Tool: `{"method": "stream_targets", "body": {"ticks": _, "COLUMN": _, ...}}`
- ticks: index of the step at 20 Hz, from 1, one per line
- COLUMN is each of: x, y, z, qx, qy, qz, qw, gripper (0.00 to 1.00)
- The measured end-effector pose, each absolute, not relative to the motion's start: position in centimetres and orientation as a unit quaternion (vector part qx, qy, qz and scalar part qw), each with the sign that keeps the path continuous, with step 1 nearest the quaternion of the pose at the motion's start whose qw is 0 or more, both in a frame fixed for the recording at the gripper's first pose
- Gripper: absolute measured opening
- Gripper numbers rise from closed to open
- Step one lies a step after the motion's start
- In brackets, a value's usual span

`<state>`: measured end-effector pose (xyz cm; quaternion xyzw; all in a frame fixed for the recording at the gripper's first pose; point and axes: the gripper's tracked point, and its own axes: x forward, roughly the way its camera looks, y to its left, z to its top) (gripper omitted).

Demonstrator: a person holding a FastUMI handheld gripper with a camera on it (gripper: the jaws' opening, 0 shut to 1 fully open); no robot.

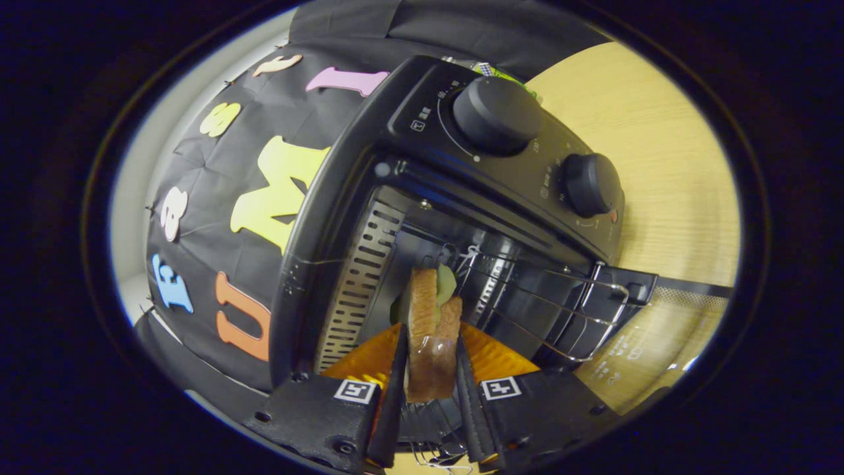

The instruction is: Open the toaster oven, put the food inside, and close the toaster oven door.

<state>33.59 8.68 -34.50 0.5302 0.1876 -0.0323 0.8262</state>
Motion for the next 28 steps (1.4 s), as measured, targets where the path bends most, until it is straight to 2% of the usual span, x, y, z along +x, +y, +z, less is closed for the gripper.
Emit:
{"method": "stream_targets", "body": {"ticks": 8, "x": 32.6, "y": 10.4, "z": -35.7, "qx": 0.322, "qy": 0.235, "qz": -0.008, "qw": 0.917, "gripper": 0.73}}
{"method": "stream_targets", "body": {"ticks": 15, "x": 31.9, "y": 11.6, "z": -36.7, "qx": 0.094, "qy": 0.279, "qz": 0.031, "qw": 0.955, "gripper": 0.99}}
{"method": "stream_targets", "body": {"ticks": 22, "x": 31.1, "y": 11.6, "z": -37.0, "qx": -0.01, "qy": 0.299, "qz": 0.036, "qw": 0.954, "gripper": 0.99}}
{"method": "stream_targets", "body": {"ticks": 28, "x": 27.4, "y": 9.9, "z": -37.1, "qx": -0.079, "qy": 0.313, "qz": 0.035, "qw": 0.946, "gripper": 0.99}}
